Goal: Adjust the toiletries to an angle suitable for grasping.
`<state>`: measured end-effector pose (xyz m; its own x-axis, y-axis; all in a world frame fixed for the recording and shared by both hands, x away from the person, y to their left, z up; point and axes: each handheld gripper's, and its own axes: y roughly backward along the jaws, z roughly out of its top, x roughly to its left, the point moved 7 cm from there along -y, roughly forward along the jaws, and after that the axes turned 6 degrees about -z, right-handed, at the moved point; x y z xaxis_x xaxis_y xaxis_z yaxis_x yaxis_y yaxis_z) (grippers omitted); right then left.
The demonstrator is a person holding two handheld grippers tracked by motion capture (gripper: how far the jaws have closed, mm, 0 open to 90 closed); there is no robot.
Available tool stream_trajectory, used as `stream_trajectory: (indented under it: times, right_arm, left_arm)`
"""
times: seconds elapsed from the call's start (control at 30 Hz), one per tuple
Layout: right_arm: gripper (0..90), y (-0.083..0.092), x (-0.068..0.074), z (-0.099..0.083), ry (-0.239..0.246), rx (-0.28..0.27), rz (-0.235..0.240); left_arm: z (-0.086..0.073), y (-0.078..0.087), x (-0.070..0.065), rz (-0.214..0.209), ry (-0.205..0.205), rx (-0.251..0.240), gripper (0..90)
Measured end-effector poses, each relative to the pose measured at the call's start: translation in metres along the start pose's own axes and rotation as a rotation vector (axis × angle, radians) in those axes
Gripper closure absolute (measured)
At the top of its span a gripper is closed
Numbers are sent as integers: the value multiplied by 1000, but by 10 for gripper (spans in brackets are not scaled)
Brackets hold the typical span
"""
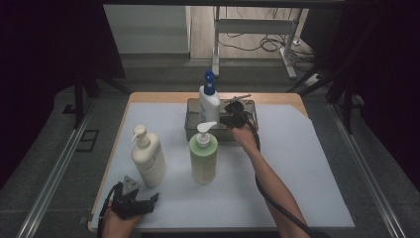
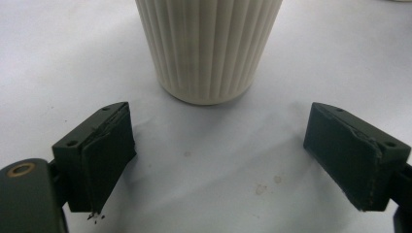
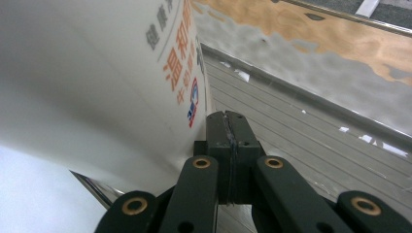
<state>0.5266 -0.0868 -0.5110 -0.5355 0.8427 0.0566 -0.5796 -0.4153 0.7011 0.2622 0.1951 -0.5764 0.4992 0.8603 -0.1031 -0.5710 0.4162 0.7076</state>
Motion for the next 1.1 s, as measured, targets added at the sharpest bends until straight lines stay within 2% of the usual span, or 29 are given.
stream_trajectory:
  times: [0.47,0.77,0.97,1.0,1.1]
  right_arm:
    - [890,-8,11,7,13,-4,9]
    - [891,-12,13,16,-17,-8,27]
    - [891,-15,20,18,-3,-2,39]
    - [890,-15,21,18,12,4,44]
    - [890,-17,24,18,7,4,43]
  left_arm:
    - [0,0,0,0,-1,1,107]
    - [0,0,0,-1,-2,1,107]
    - [0,0,0,-1,-2,1,107]
    - [0,0,0,-1,-2,1,107]
    - [0,0,0,-2,-2,2,107]
